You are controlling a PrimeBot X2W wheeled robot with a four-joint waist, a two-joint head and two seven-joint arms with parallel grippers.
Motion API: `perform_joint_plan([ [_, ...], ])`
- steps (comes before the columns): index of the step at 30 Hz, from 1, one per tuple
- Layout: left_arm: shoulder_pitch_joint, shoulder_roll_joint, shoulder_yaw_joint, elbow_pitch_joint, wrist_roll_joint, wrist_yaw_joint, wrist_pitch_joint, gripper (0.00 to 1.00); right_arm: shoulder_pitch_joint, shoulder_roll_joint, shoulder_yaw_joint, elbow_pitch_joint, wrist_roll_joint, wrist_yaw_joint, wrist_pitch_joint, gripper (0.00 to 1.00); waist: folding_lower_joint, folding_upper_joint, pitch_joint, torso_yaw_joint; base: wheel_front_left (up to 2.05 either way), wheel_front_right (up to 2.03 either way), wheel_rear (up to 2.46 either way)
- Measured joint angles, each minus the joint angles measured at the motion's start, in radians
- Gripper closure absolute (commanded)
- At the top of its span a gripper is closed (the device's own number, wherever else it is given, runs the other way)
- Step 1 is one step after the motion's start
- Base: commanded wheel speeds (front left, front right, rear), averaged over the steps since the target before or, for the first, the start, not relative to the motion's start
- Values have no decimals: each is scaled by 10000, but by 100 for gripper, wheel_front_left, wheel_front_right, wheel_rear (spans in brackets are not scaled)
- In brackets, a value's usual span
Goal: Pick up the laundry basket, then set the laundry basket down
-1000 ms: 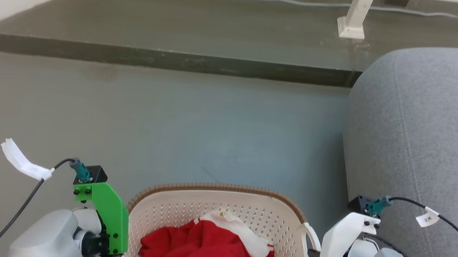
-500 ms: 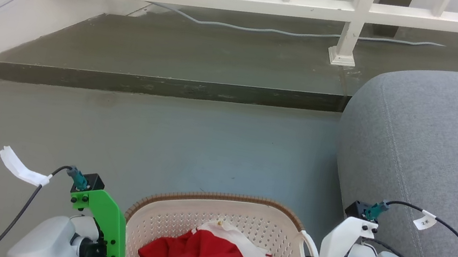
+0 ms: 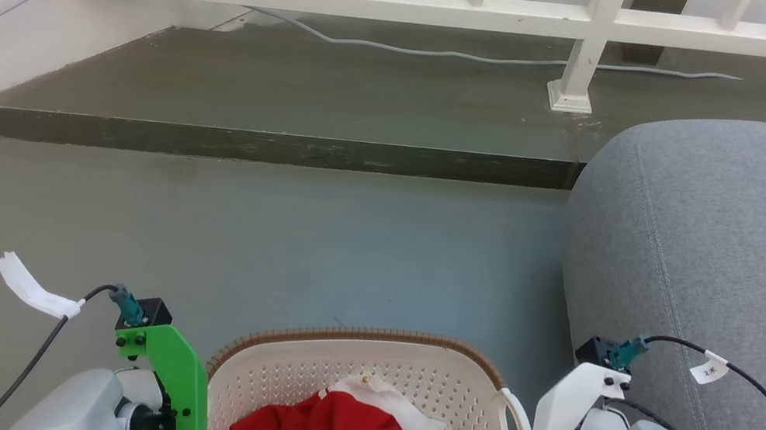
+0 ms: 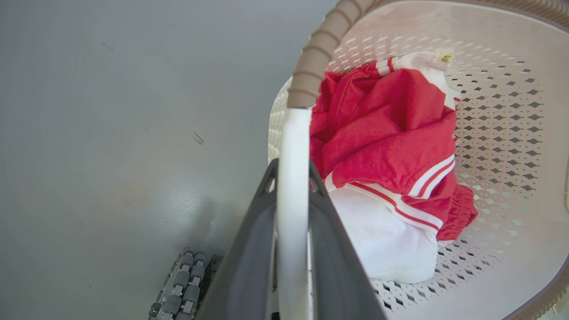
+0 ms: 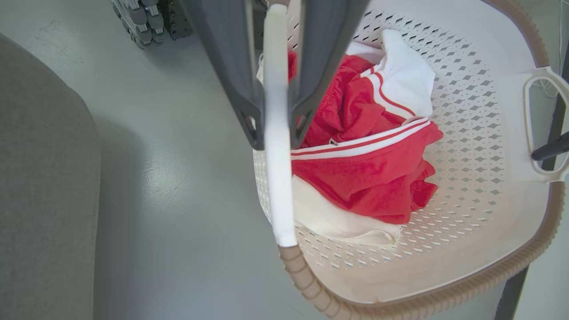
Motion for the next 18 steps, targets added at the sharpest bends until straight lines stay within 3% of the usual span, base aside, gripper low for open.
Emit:
perform_joint_plan([
  [18,11,82,-69,-27,-25,0,-61,100,160,-10,288,-213,416,-173,90,100,0,0,-1,24,0,0,0],
])
